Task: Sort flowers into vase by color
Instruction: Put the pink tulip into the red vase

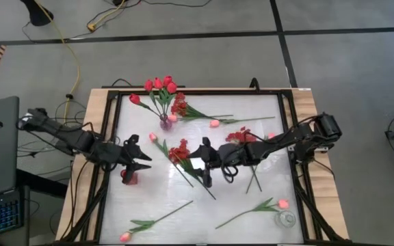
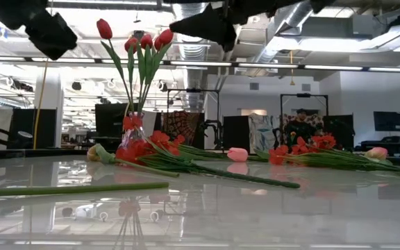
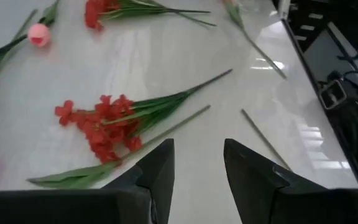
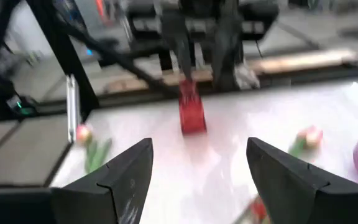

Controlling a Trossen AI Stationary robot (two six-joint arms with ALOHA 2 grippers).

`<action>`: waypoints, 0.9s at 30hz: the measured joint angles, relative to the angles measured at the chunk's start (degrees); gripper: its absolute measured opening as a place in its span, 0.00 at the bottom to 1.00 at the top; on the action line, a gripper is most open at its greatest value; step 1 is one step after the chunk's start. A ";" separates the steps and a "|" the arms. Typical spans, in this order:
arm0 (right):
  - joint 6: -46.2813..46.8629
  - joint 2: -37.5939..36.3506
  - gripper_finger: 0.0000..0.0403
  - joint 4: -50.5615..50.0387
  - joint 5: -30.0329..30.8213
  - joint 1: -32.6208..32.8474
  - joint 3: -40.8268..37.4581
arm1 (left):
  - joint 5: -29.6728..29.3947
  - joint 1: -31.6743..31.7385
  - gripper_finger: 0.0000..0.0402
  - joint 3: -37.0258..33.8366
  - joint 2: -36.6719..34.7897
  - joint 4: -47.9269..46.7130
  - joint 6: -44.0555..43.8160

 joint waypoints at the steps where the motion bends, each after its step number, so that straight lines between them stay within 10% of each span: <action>1: 0.95 0.00 0.71 -3.91 0.89 0.49 1.31 | -0.45 -1.06 0.31 0.00 0.01 0.37 0.06; 27: 45.49 -0.08 0.71 -61.59 -1.94 15.05 18.02 | -11.72 -8.34 0.29 -0.04 0.45 3.43 8.58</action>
